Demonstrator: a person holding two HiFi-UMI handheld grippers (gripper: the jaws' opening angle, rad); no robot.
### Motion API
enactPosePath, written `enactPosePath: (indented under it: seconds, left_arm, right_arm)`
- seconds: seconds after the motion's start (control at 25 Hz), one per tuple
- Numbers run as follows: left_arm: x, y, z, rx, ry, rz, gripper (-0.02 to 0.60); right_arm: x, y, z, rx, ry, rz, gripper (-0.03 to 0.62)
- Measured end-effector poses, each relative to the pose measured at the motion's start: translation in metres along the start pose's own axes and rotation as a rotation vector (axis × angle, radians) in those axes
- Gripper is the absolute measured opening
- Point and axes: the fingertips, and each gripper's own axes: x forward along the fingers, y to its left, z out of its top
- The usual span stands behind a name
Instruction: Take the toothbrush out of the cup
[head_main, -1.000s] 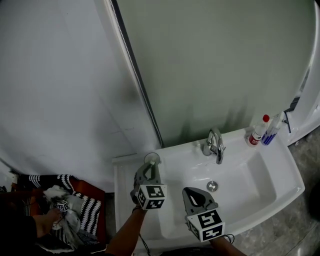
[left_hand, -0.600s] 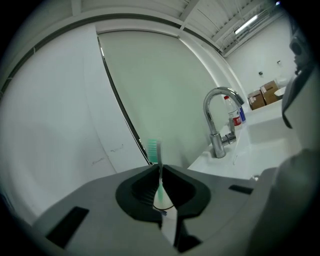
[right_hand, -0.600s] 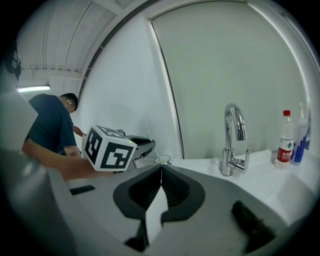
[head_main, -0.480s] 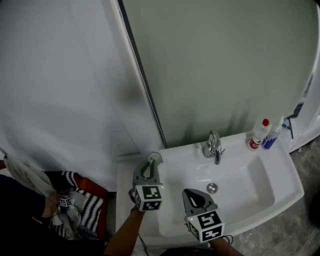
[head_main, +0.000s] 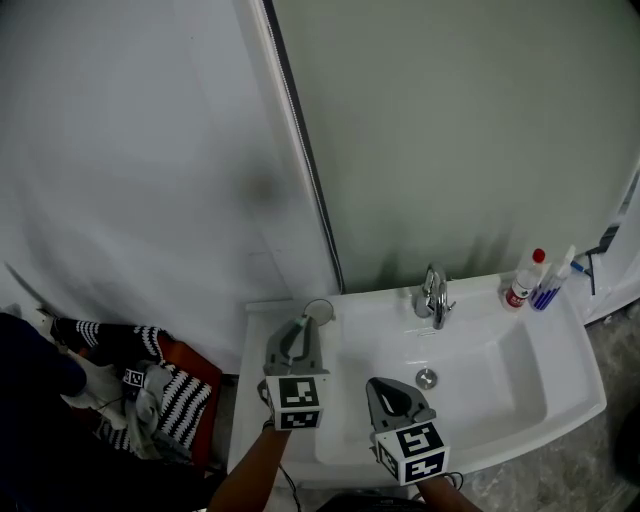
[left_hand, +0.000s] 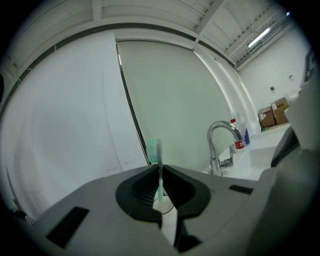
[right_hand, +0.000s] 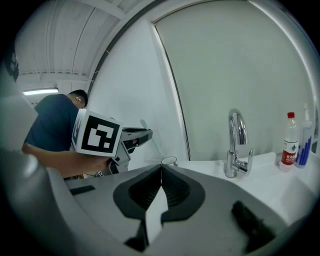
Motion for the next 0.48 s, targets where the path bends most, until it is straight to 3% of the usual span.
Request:
enactPosePath:
  seconds: [0.48]
  left_arm:
    - [-0.054, -0.020, -0.003, -0.144, 0.037, 0.008, 0.029]
  right_arm:
    - [-0.020, 0.014, 0.006, -0.004, -0.030, 0.071, 0.011]
